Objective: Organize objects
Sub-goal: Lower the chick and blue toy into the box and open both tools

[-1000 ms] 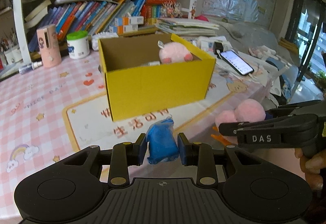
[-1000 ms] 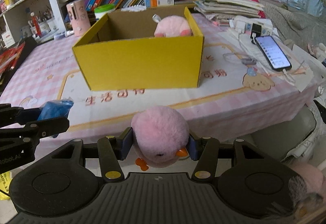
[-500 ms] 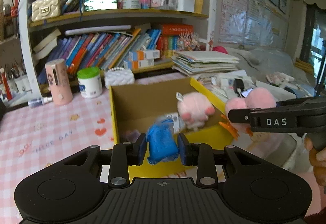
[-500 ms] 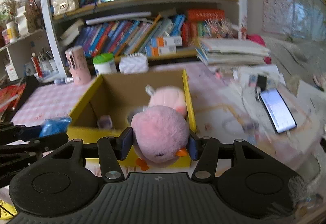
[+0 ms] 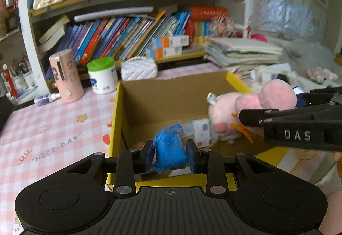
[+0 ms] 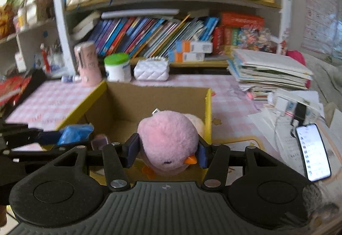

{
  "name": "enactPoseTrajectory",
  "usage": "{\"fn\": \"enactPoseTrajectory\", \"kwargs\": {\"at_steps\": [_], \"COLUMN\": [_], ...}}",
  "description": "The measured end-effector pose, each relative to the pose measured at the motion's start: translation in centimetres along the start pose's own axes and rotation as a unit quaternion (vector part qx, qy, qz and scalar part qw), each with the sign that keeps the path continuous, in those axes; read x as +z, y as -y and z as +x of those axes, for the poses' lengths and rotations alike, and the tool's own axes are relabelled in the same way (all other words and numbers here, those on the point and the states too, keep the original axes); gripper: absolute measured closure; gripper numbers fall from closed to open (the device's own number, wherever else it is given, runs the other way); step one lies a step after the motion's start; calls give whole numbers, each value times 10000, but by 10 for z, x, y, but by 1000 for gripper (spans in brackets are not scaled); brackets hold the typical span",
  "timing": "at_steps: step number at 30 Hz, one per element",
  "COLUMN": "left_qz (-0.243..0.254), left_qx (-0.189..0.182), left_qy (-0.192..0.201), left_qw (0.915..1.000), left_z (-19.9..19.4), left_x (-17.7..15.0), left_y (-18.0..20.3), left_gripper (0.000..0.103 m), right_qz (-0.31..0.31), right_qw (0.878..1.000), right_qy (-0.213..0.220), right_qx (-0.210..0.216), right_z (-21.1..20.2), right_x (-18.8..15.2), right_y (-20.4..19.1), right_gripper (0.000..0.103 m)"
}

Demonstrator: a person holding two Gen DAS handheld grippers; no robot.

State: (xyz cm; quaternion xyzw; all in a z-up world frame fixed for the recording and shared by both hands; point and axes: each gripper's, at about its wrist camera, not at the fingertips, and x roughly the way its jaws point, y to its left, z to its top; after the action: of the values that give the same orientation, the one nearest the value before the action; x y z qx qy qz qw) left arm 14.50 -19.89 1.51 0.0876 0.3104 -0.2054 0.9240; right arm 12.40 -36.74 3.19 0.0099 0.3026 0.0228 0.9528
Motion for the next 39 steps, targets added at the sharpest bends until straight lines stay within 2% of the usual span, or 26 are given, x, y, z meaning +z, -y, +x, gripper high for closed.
{"fn": "enactPoseTrajectory", "kwargs": {"at_steps": [5, 13, 18, 24, 28, 30, 32, 39], "left_qz": [42, -101, -198, -209, -270, -299, -313, -482], "left_qx": [230, 375, 389, 569, 606, 636, 683, 614], "left_qy": [-236, -305, -321, -336, -319, -280, -252, -83], "left_qw": [9994, 9988, 9985, 9976, 9973, 9971, 9969, 9969], "left_z": [18, 26, 26, 24, 21, 19, 16, 1], "left_x": [-2, -2, -2, -2, -2, -2, -2, -2], "left_y": [0, -3, -4, -3, -2, -1, -1, -3], "left_gripper": [72, 70, 68, 56, 44, 43, 35, 31], "right_qz": [-347, -534, -702, -796, -738, -664, -605, -380], "right_qw": [9988, 9948, 9942, 9940, 9945, 9950, 9955, 9978], "right_qy": [-273, -693, -670, -634, -630, -621, -608, -438], "right_qx": [198, 512, 455, 399, 397, 411, 407, 328], "right_z": [28, 58, 64, 67, 66, 65, 63, 48], "right_x": [-2, -7, -6, -6, -6, -5, -6, -7], "right_y": [-3, -1, -4, -6, -5, -5, -3, -2], "right_gripper": [52, 52, 52, 50, 49, 46, 46, 42]}}
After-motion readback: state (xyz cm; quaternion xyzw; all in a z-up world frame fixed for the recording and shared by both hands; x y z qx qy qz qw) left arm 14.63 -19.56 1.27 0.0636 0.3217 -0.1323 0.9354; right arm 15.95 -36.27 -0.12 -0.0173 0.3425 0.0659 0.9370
